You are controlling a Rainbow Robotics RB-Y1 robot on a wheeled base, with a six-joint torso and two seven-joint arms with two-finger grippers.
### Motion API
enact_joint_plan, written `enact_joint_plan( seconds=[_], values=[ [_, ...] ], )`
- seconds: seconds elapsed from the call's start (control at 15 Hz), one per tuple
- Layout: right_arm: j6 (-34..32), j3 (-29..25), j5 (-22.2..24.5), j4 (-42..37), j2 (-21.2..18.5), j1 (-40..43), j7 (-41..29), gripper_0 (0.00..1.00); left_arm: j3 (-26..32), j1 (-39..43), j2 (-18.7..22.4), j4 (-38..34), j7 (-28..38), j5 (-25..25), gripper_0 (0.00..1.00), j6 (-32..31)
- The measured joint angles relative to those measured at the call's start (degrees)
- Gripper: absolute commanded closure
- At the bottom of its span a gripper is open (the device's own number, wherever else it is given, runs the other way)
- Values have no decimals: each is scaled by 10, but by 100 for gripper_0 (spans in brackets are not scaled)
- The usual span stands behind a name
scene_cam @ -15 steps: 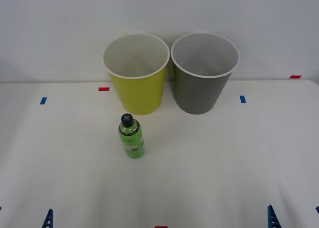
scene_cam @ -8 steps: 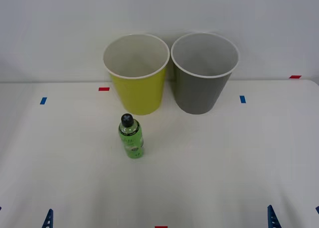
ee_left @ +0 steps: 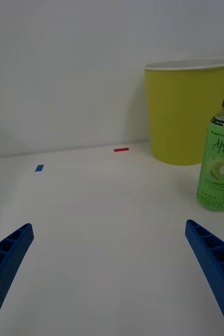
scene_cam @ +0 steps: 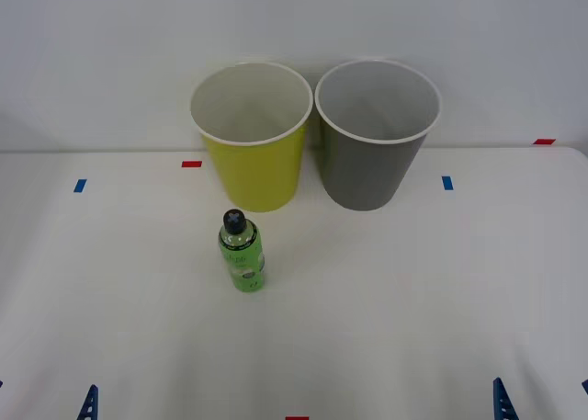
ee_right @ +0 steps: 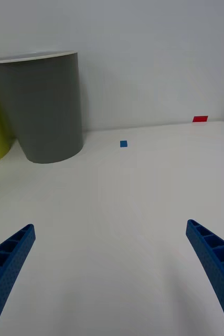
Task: Put cans in the gray bin and PET bottles in the light green bin.
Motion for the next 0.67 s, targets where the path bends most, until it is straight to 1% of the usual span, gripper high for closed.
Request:
enact_joint_plan(
  seconds=[0.67],
  values=[
    [0, 0, 0, 0, 0, 0, 0, 0, 0, 0, 0, 0, 0, 0, 0, 0]
  ],
)
